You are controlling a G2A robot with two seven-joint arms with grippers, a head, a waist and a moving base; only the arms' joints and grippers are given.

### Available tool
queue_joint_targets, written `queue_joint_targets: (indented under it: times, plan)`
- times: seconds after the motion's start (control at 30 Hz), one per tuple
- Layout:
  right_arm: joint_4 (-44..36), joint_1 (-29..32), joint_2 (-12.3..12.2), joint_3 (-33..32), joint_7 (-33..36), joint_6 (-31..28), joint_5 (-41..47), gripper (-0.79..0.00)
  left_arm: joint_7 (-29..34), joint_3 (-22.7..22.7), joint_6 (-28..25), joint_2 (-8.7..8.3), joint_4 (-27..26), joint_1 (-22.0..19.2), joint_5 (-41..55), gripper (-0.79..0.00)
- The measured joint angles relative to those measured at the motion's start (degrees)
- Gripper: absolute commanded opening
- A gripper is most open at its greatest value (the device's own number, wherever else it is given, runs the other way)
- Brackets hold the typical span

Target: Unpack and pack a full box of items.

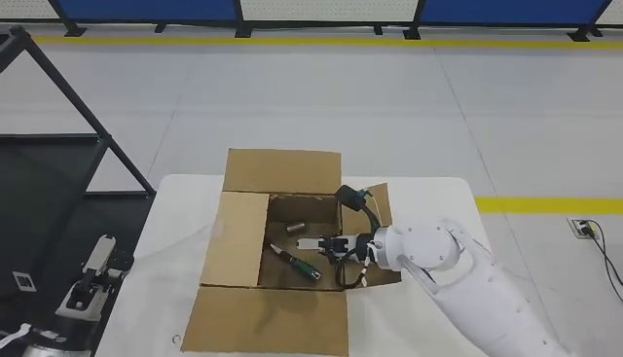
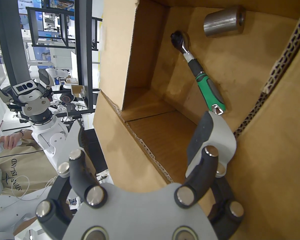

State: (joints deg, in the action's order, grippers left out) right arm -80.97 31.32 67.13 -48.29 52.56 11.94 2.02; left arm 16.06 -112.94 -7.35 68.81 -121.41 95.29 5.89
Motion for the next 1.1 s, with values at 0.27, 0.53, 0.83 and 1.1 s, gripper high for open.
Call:
queue_joint_targets:
  times: [0.27, 0.53, 0.83, 1.1]
  plan:
    - [-4.04, 2.65, -1.12, -3.79, 0.92, -0.93, -0.91, 0.000, -0.29, 0.40, 0.50, 0.03, -0.15, -0.33, -0.34, 0.000]
    - [-11.67, 2.63, -0.85, -3.94, -1.95, -4.19, -2.90, 0.000, -2.42, 0.63, 0.80, 0.26, -0.10, -0.09, 0.17, 0.000]
    - [-13.91, 2.33, -0.59, -3.71, -3.60, -5.00, -3.78, 0.000, -3.95, 0.56, 0.96, 0.41, 0.11, 0.31, -0.56, 0.000]
    - [-13.78, 1.15, 0.07, -1.26, -2.37, -5.93, -4.40, 0.000, -3.63, 0.83, 0.97, 0.41, 0.13, 0.28, -0.77, 0.000]
